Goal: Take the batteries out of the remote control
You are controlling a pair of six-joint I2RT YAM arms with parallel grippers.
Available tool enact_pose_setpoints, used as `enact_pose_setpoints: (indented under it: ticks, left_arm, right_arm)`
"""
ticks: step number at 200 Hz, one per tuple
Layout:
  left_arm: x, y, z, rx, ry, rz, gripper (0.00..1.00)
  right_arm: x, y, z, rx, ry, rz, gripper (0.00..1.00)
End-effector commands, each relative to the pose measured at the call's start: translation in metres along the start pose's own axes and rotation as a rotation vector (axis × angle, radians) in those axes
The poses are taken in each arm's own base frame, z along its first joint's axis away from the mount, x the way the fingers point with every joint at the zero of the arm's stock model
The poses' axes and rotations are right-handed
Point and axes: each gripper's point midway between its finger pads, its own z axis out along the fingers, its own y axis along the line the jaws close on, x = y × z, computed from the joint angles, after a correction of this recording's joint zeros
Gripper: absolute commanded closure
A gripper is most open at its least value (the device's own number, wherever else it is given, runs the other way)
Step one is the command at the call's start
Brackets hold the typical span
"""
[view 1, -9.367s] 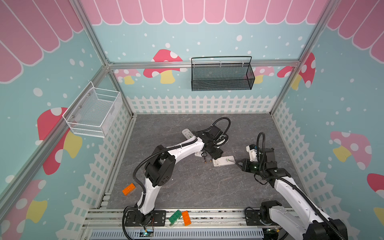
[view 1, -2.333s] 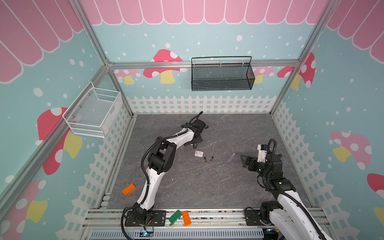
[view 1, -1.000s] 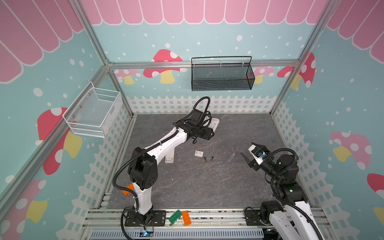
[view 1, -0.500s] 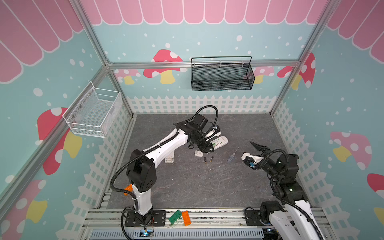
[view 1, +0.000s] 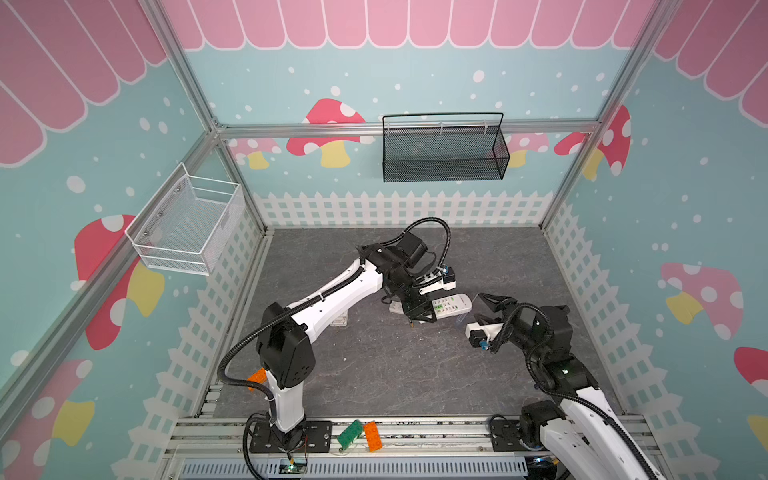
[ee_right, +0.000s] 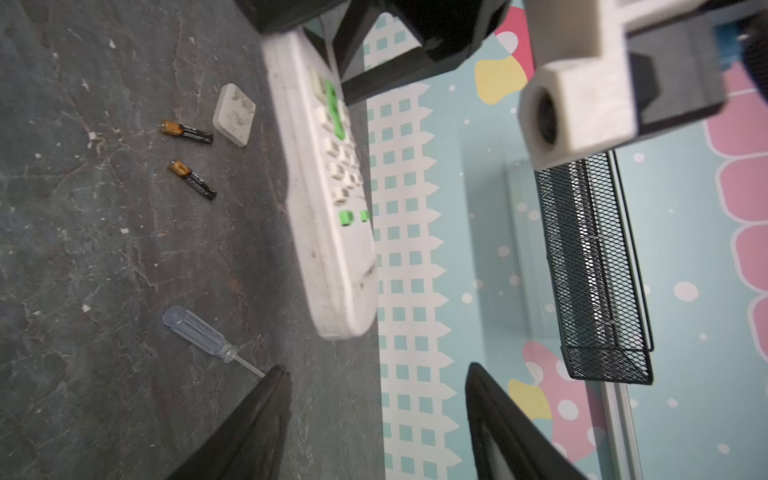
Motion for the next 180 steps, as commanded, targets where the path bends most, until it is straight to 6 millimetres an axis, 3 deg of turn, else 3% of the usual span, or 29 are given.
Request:
enact_pose_setpoints:
  ticks: [1,23,61,112,125,152,180]
  left_arm:
    - [-0.007,-0.01,-0.002,0.039,-0.014,0.052,0.96]
    - [-0.006,-0.013,0.0,0.059,-0.018,0.048,0.96]
    - [-0.005,-0.018,0.011,0.064,0.002,0.07,0.96]
    - [-0.008,-0.02,0.017,0.072,0.003,0.074,0.93]
    - [-0.008,-0.018,0.016,0.058,0.008,0.069,0.87]
    - [-0.007,-0.018,0.012,0.034,0.013,0.087,0.53]
    - [-0.007,-0.014,-0.006,-0.037,0.037,0.113,0.38]
  right_arm:
    - [-0.006,0.007,0.006,-0.001,-0.019,-0.075,0.33]
    - [-0.009,0.01,0.013,0.014,-0.032,-0.053,0.33]
    - [-0.018,0.011,0.021,0.031,-0.051,-0.048,0.43]
    - [-0.023,0.018,0.026,0.012,-0.044,-0.032,0.66]
    - [-0.022,0.018,0.026,0.005,-0.034,-0.007,0.77]
    - [-0.019,0.02,0.023,0.012,-0.02,0.026,1.0]
    - [-0.023,0.016,0.024,-0.007,-0.033,0.17,1.0]
